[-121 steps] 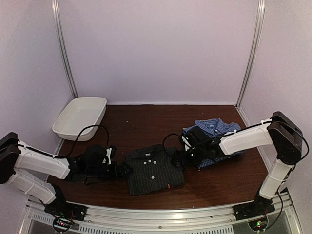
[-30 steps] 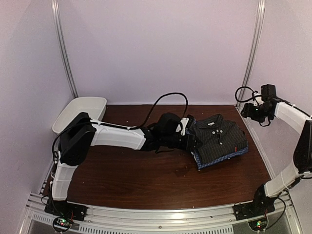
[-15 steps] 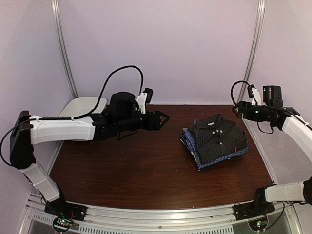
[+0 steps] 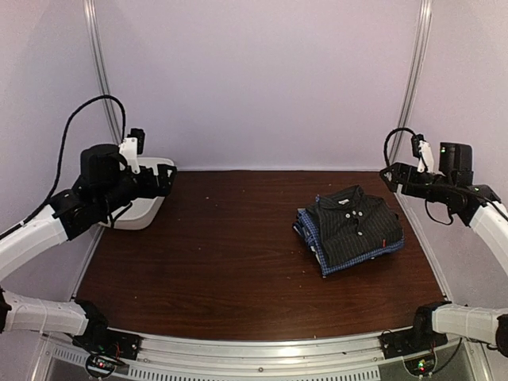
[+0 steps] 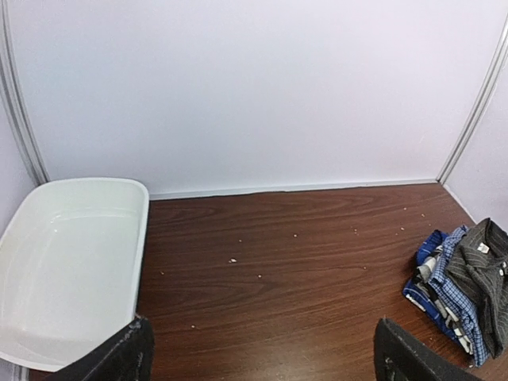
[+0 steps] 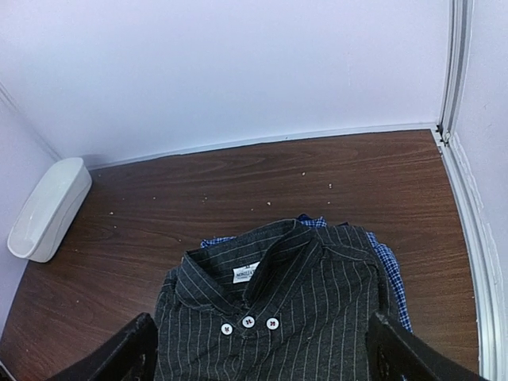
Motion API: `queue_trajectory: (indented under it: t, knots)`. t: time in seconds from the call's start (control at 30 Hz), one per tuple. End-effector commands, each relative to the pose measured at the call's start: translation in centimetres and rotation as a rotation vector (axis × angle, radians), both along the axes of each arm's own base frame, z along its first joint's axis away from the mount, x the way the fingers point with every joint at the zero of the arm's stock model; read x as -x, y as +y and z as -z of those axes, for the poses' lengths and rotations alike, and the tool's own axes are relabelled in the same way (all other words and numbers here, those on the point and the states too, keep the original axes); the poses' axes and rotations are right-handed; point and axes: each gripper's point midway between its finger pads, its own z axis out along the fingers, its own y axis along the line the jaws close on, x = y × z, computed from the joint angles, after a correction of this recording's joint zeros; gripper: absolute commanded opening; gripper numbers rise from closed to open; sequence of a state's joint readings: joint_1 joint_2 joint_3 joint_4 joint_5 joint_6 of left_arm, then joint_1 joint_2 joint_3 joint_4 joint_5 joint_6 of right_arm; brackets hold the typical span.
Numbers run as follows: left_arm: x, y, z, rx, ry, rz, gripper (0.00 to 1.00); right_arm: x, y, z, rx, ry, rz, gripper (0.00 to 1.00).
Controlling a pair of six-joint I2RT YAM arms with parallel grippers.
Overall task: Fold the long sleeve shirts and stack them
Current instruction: Reset both arms
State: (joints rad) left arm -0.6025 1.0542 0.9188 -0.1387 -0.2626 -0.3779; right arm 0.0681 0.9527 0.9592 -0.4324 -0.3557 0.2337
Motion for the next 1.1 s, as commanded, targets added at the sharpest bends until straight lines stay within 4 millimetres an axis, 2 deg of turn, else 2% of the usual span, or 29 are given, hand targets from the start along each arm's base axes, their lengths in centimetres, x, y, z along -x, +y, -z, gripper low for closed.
queue_trajectory:
  t: [0.0, 0.13, 0.3, 0.4, 0.53, 0.77, 1.07]
  knots:
    - [0.4, 4.2, -1.7, -0.08, -0.038, -0.081, 0.98, -0.2, -0.8, -2.0, 0.01, -0.044, 0.052, 0.95]
    - [0.5, 6.3, -2.9, -0.099, -0.043, -0.121, 0.98, 0.1, -2.1, -3.3, 0.036, -0.083, 0.12, 0.99]
    - [1.1, 6.9, -4.5, -0.128, -0.11, -0.123, 0.98, 1.3, -3.1, -5.4, 0.053, -0.159, 0.167, 1.0]
    - [1.5, 6.9, -4.9, -0.126, -0.144, -0.11, 0.98, 2.0, -3.1, -6.1, 0.052, -0.195, 0.166, 1.0]
    - [2.0, 6.6, -4.7, -0.106, -0.171, -0.088, 0.98, 2.2, -3.0, -6.1, 0.054, -0.21, 0.158, 1.0]
    - [1.4, 6.6, -3.8, -0.124, -0.144, -0.095, 0.98, 2.1, -3.0, -5.5, 0.066, -0.204, 0.151, 1.0]
    - [1.6, 6.6, -3.7, -0.121, -0.144, -0.091, 0.98, 2.2, -3.0, -5.3, 0.073, -0.204, 0.152, 1.0]
